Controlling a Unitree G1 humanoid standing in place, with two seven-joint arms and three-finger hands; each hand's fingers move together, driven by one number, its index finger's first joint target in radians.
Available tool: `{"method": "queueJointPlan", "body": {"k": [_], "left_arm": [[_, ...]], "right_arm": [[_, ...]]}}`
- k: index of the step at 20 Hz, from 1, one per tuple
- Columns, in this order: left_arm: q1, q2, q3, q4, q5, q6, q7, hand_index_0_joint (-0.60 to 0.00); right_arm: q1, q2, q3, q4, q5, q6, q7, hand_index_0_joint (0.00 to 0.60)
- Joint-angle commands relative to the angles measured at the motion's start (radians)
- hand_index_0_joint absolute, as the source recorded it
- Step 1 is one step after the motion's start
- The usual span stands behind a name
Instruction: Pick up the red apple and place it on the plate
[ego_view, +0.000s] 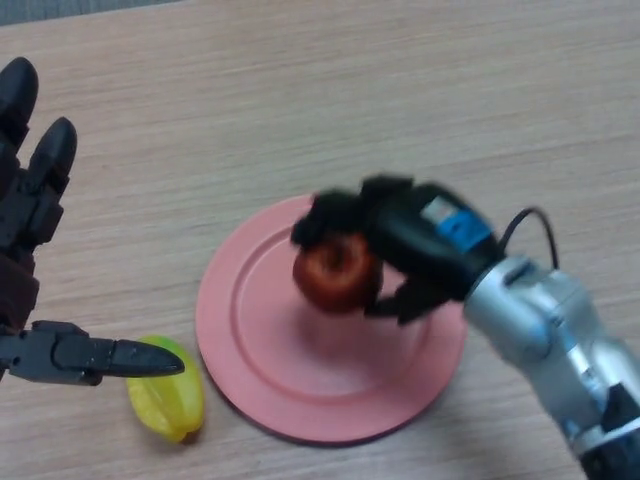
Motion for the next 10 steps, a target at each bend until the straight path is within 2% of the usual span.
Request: {"method": "queueJointPlan", "body": {"k": [1, 2, 3, 4, 5, 8, 10], "left_arm": [[-0.027, 0.033, 0.057, -0.049, -0.001, -0.118, -0.006, 0.000], [-0.028, 0.035, 0.059, -0.047, 0.001, -0.118, -0.007, 0.000], [-0.036, 0.042, 0.062, -0.038, 0.019, -0.125, -0.010, 0.000], [-0.046, 0.051, 0.067, -0.028, 0.033, -0.127, -0.013, 0.000], [-0.076, 0.073, 0.083, -0.011, 0.057, -0.118, -0.016, 0.000], [-0.085, 0.072, 0.069, -0.017, 0.075, -0.127, -0.008, 0.000], [-0.085, 0.070, 0.054, -0.021, 0.087, -0.132, -0.010, 0.000]], "right_arm": [[0.015, 0.003, 0.030, -0.149, 0.252, 0.125, -0.004, 0.500], [0.017, 0.003, 0.040, -0.166, 0.272, 0.151, -0.003, 0.400], [0.021, 0.003, 0.065, -0.211, 0.329, 0.215, 0.001, 0.250], [0.023, 0.003, 0.084, -0.254, 0.387, 0.273, 0.002, 0.149], [0.020, 0.003, 0.104, -0.357, 0.529, 0.403, 0.001, 0.003], [-0.011, 0.004, 0.034, -0.489, 0.697, 0.551, 0.005, 0.000], [-0.026, 0.004, -0.067, -0.592, 0.804, 0.636, 0.040, 0.000]]}}
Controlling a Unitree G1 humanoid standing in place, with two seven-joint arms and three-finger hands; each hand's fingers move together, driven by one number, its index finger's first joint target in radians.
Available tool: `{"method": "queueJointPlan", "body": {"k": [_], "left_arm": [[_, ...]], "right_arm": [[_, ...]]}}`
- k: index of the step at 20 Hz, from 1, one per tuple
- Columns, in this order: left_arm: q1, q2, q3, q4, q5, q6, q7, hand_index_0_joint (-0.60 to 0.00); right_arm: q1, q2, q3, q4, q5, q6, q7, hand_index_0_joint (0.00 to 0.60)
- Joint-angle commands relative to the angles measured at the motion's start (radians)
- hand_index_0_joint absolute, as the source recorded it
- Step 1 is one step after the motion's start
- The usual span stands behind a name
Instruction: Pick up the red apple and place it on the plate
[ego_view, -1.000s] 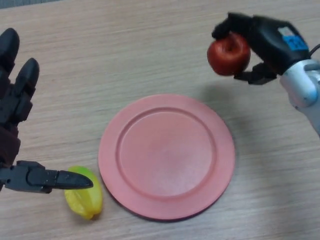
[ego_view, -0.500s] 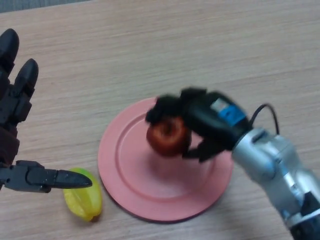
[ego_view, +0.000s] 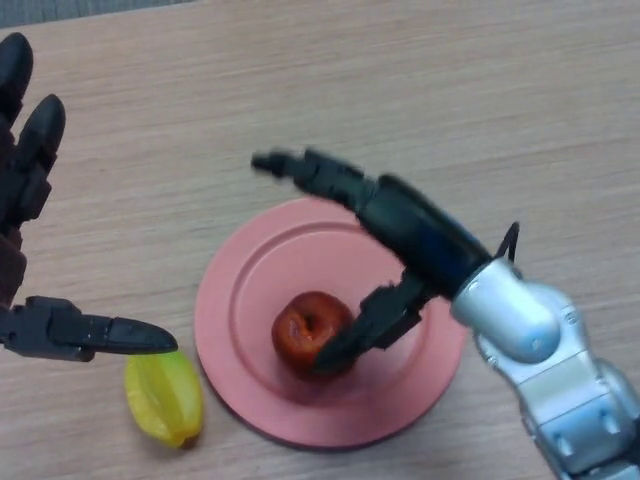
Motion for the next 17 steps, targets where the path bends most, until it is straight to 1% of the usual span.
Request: {"method": "queueJointPlan", "body": {"k": [1, 2, 3, 4, 5, 6, 7, 8, 9, 11, 13, 15, 17], "left_arm": [[-0.025, 0.028, 0.042, -0.059, 0.013, -0.132, -0.002, 0.000], [-0.025, 0.026, 0.038, -0.058, 0.015, -0.138, -0.002, 0.000], [-0.021, 0.022, 0.030, -0.061, 0.015, -0.141, -0.002, 0.000], [-0.015, 0.019, 0.024, -0.072, 0.018, -0.136, -0.004, 0.000], [-0.007, 0.018, 0.015, -0.101, 0.027, -0.117, -0.007, 0.000], [-0.003, 0.018, 0.013, -0.117, 0.034, -0.105, -0.014, 0.000], [-0.004, 0.018, 0.015, -0.150, 0.039, -0.074, -0.024, 0.000], [-0.009, 0.019, 0.018, -0.156, 0.039, -0.068, -0.028, 0.000], [-0.015, 0.015, 0.016, -0.153, 0.045, -0.089, -0.034, 0.000], [-0.015, 0.014, 0.014, -0.136, 0.053, -0.121, -0.039, 0.000], [-0.010, 0.011, 0.014, -0.103, 0.076, -0.165, -0.044, 0.000], [-0.019, 0.016, 0.028, -0.084, 0.055, -0.169, -0.032, 0.000], [-0.026, 0.022, 0.031, -0.080, 0.039, -0.172, -0.021, 0.000]], "right_arm": [[-0.049, 0.003, -0.218, -0.194, 0.107, 0.021, 0.021, 0.000], [-0.028, 0.002, -0.260, -0.236, 0.135, 0.042, 0.047, 0.000], [0.016, -0.017, -0.321, -0.300, 0.202, 0.067, 0.070, 0.000], [0.037, -0.026, -0.354, -0.332, 0.253, 0.087, 0.059, 0.000], [0.076, -0.046, -0.409, -0.389, 0.359, 0.139, 0.013, 0.000], [0.098, -0.056, -0.428, -0.409, 0.407, 0.141, -0.009, 0.000], [0.151, -0.076, -0.466, -0.452, 0.498, 0.132, -0.045, 0.000], [0.171, -0.084, -0.477, -0.465, 0.530, 0.120, -0.055, 0.000], [0.220, -0.099, -0.498, -0.493, 0.581, 0.095, -0.061, 0.000], [0.273, -0.105, -0.512, -0.513, 0.608, 0.076, -0.060, 0.000], [0.289, -0.102, -0.513, -0.501, 0.579, 0.034, -0.069, 0.000], [0.305, -0.095, -0.500, -0.489, 0.557, 0.003, -0.063, 0.000], [0.317, -0.093, -0.502, -0.498, 0.559, 0.013, -0.053, 0.000]]}}
